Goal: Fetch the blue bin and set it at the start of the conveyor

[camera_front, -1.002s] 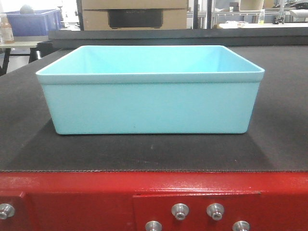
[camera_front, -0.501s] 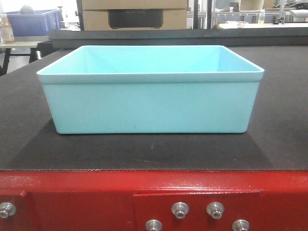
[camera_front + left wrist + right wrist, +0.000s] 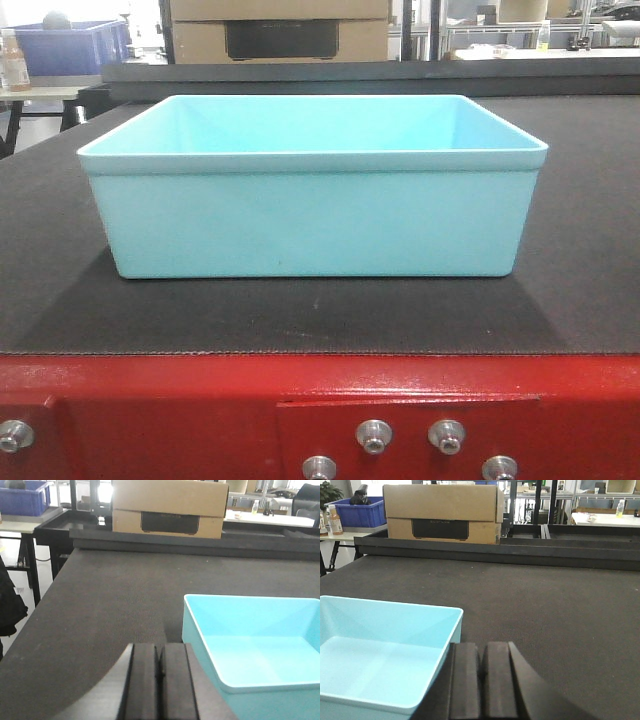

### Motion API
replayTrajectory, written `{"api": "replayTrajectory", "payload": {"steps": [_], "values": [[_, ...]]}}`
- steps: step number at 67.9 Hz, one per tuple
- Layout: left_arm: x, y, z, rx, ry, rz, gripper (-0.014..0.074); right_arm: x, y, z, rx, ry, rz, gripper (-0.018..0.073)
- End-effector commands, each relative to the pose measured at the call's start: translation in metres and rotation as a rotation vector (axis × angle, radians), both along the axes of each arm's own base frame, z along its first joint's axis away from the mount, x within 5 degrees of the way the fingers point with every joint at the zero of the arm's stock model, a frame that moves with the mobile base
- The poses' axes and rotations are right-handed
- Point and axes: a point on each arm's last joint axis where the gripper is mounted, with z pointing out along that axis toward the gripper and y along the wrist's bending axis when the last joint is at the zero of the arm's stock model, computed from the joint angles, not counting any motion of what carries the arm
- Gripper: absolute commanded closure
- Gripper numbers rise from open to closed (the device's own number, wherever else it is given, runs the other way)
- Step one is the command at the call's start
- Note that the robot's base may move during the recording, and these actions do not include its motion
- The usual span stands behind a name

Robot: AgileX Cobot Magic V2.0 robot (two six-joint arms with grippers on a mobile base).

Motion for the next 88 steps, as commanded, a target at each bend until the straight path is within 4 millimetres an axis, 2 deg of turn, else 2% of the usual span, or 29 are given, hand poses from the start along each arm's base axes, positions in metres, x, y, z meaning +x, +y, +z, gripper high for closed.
{"api": "replayTrajectory", "payload": {"steps": [1,34,41,44,53,65,68,72,88], "values": [[-0.003,0.0,0.002,-0.003,-0.034,0.0,0.0707,-0.001,-0.001,0.002,-0.012,-0.033,-0.006,0.0712],[-0.006,0.003,0.002,-0.036,-0.025,0.033,0.0707,-0.001,-0.001,0.002,-0.012,-0.035,-0.006,0.0712],[-0.012,0.004,-0.003,0.046,-0.089,0.044,0.0707,-0.001,-0.001,0.002,-0.012,-0.035,-0.006,0.0712],[-0.017,0.005,-0.007,0.052,-0.128,0.061,0.0707,-0.001,-0.001,0.002,-0.012,-0.035,-0.006,0.0712],[-0.026,0.007,-0.039,0.044,-0.184,0.098,0.0707,-0.001,-0.001,0.002,-0.012,-0.035,-0.006,0.0712],[-0.021,0.008,-0.1,0.029,-0.19,0.118,0.0707,-0.001,-0.001,0.002,-0.012,-0.035,-0.006,0.0712],[-0.022,0.008,-0.095,0.026,-0.246,0.119,0.0707,-0.001,-0.001,0.002,-0.012,-0.035,-0.006,0.0712],[-0.021,0.008,-0.102,0.03,-0.167,0.117,0.0707,-0.001,-0.001,0.002,-0.012,-0.04,-0.006,0.0712],[-0.021,0.008,-0.1,0.029,-0.196,0.118,0.0707,-0.001,-0.001,0.003,-0.012,-0.042,-0.007,0.0712]]}}
